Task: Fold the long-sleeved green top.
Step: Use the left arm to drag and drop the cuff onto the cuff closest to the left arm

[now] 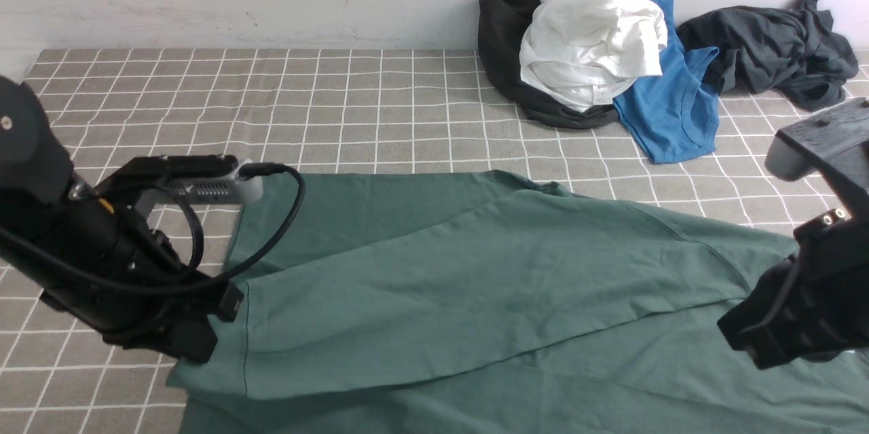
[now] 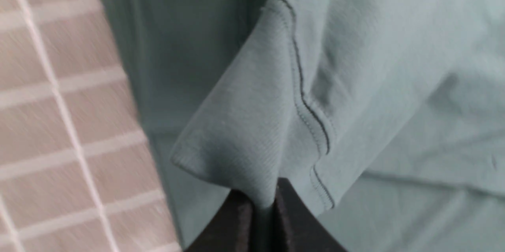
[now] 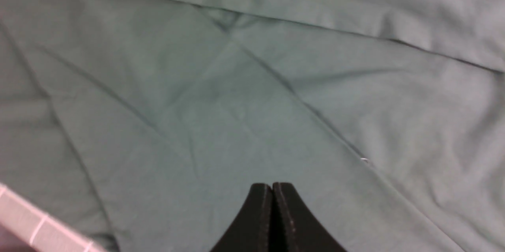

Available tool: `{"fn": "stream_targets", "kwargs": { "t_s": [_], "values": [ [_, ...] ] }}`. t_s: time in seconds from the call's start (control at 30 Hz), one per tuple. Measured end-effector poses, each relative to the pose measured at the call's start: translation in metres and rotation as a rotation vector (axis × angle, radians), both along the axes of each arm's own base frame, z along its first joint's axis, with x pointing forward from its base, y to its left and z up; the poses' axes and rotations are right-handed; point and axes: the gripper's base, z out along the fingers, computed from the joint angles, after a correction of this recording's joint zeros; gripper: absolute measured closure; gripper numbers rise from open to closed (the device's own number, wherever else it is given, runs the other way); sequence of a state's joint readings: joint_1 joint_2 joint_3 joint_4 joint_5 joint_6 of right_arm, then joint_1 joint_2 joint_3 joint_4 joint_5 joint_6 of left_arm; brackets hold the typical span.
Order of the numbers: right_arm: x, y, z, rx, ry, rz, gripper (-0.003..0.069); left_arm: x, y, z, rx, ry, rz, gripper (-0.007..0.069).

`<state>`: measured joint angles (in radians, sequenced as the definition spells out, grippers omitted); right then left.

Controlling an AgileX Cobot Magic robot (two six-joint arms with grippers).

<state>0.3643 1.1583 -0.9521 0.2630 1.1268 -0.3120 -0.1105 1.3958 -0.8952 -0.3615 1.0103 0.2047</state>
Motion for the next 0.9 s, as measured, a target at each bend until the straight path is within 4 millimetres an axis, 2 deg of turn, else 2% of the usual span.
{"fn": "stream_targets", "kwargs": {
  "t_s": [0.2, 0.4, 0.63, 0.7, 0.8, 0.83, 0.87, 0.9],
  "values": [
    [-0.012, 0.013, -0.002, -0.068, 0.017, 0.113, 0.0673, -0.021, 0.002, -0.014, 0.004, 0.029, -0.003, 0.0606],
    [-0.018, 0.015, -0.003, -0.101, 0.043, 0.146, 0.0673, -0.028, 0.006, -0.026, 0.037, 0.045, -0.009, 0.0532],
    [-0.026, 0.011, 0.003, -0.09, 0.044, 0.127, 0.0673, -0.032, 0.006, -0.027, 0.057, 0.075, -0.052, 0.0286],
    [-0.028, 0.01, 0.005, -0.083, 0.035, 0.123, 0.0673, -0.038, -0.001, -0.025, 0.064, 0.087, -0.122, 0.0241],
    [-0.03, 0.009, 0.008, -0.079, 0.027, 0.121, 0.0673, -0.048, -0.021, -0.022, 0.073, 0.073, -0.274, 0.0223],
    [-0.032, 0.008, 0.009, -0.075, 0.019, 0.121, 0.0673, -0.057, -0.036, -0.02, 0.087, 0.055, -0.396, 0.0221],
    [-0.032, 0.008, 0.009, -0.075, 0.018, 0.121, 0.0673, -0.059, -0.04, -0.02, 0.093, 0.05, -0.433, 0.0221],
    [-0.033, 0.008, 0.01, -0.072, 0.017, 0.12, 0.0673, -0.069, -0.055, -0.021, 0.121, 0.038, -0.57, 0.0219]
  ]
}}
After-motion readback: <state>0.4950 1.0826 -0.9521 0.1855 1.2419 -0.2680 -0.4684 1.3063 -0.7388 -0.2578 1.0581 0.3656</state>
